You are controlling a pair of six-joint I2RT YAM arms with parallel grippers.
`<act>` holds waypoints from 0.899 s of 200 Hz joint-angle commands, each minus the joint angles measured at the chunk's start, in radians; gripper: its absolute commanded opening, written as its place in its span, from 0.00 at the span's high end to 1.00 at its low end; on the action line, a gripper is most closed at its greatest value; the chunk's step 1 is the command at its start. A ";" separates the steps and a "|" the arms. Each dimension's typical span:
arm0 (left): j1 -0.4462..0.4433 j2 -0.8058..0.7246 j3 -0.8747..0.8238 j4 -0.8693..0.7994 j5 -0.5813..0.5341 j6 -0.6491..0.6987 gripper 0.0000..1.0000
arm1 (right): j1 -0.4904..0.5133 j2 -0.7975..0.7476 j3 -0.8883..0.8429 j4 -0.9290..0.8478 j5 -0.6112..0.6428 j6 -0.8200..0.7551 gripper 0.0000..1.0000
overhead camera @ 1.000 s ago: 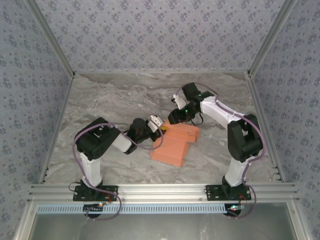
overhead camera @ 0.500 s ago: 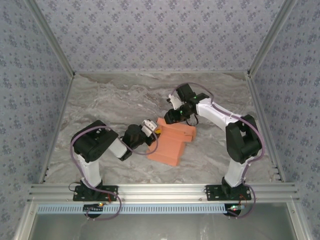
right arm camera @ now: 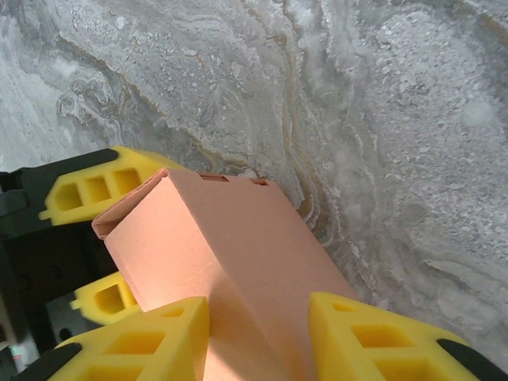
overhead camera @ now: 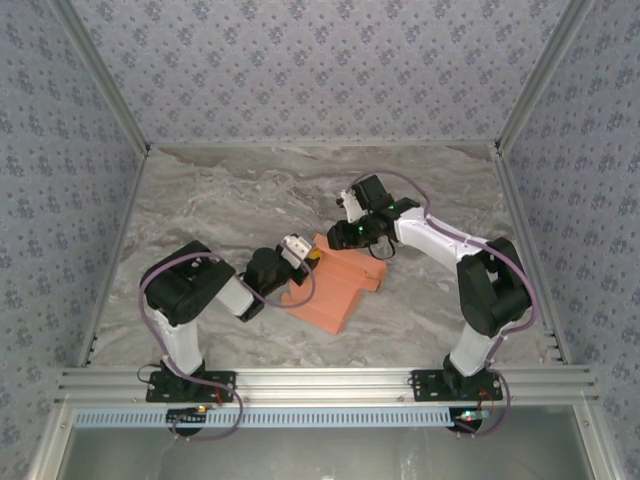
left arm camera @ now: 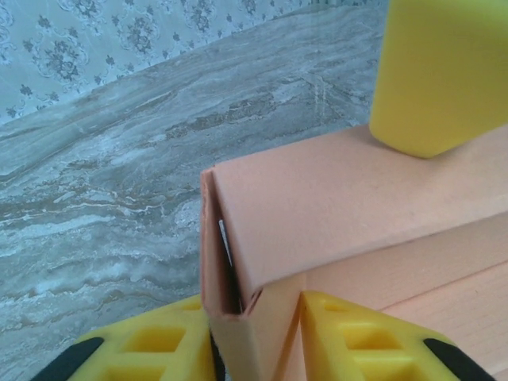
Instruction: Fold the paper box
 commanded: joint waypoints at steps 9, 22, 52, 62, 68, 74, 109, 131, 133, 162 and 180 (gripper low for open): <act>0.000 0.034 0.045 0.021 -0.008 0.022 0.75 | 0.029 -0.021 -0.061 -0.014 0.059 0.045 0.61; 0.000 0.042 0.049 0.020 -0.016 0.021 0.79 | 0.037 -0.032 -0.069 -0.014 0.068 0.051 0.61; -0.001 0.033 0.068 -0.029 -0.008 0.028 0.85 | 0.040 -0.051 -0.104 0.009 0.067 0.076 0.60; -0.002 0.030 0.078 -0.051 -0.005 0.033 0.88 | 0.040 -0.059 -0.116 0.020 0.067 0.092 0.60; -0.005 0.029 0.082 -0.061 -0.008 0.037 0.90 | 0.039 -0.061 -0.123 0.029 0.065 0.105 0.60; -0.009 0.029 0.086 -0.069 -0.009 0.041 0.91 | 0.040 -0.064 -0.129 0.040 0.060 0.119 0.59; -0.048 0.036 0.097 -0.090 -0.060 0.089 0.93 | 0.039 -0.079 -0.156 0.084 0.001 0.176 0.57; -0.069 0.038 0.101 -0.110 -0.088 0.123 1.00 | 0.011 -0.096 -0.171 0.091 -0.042 0.179 0.55; -0.070 0.038 0.100 -0.106 -0.088 0.123 1.00 | 0.006 -0.098 -0.174 0.093 -0.048 0.179 0.55; -0.061 0.027 0.055 -0.050 -0.011 0.117 1.00 | -0.065 -0.150 -0.211 0.128 -0.185 0.149 0.53; -0.037 -0.003 0.040 -0.063 0.076 0.097 1.00 | -0.103 -0.203 -0.229 0.134 -0.247 0.101 0.51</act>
